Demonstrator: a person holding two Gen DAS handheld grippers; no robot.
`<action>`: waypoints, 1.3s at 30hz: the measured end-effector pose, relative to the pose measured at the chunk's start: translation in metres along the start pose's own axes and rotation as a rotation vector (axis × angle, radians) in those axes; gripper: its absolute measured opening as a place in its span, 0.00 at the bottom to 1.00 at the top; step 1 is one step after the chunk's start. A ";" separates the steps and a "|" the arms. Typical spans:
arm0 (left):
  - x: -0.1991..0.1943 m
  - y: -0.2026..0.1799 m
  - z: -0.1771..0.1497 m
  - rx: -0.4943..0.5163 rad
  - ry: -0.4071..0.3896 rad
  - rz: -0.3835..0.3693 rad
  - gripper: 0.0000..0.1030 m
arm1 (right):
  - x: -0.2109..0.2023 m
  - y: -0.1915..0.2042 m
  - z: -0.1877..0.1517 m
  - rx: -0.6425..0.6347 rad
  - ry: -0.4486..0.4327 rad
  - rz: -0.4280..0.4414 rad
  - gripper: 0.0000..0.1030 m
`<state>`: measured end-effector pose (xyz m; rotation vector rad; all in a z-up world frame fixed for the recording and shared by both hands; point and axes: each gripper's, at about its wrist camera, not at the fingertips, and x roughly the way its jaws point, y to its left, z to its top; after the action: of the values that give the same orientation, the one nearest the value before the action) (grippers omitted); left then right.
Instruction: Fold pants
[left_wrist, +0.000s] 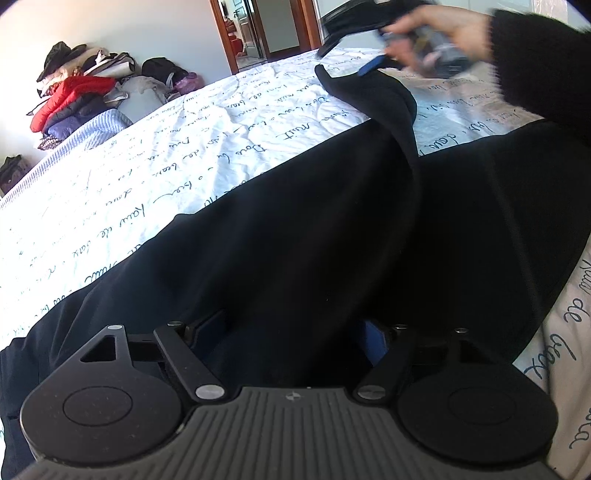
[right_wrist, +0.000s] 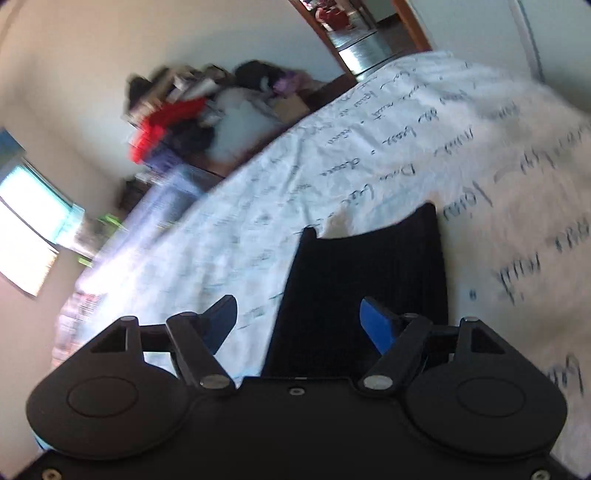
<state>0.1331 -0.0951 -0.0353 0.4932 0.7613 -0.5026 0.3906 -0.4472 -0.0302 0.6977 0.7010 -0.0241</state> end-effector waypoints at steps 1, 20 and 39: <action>0.000 0.000 0.000 0.001 -0.002 -0.001 0.77 | 0.013 0.011 0.003 -0.041 0.006 -0.042 0.74; -0.007 -0.027 -0.005 0.293 -0.110 0.058 0.79 | -0.076 0.040 0.039 -0.122 -0.186 -0.074 0.06; -0.012 -0.033 0.019 0.232 -0.197 0.045 0.09 | -0.275 -0.007 0.026 -0.047 -0.406 0.007 0.05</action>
<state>0.1165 -0.1289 -0.0220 0.6645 0.5047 -0.5917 0.1915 -0.5242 0.1449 0.6250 0.3088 -0.1382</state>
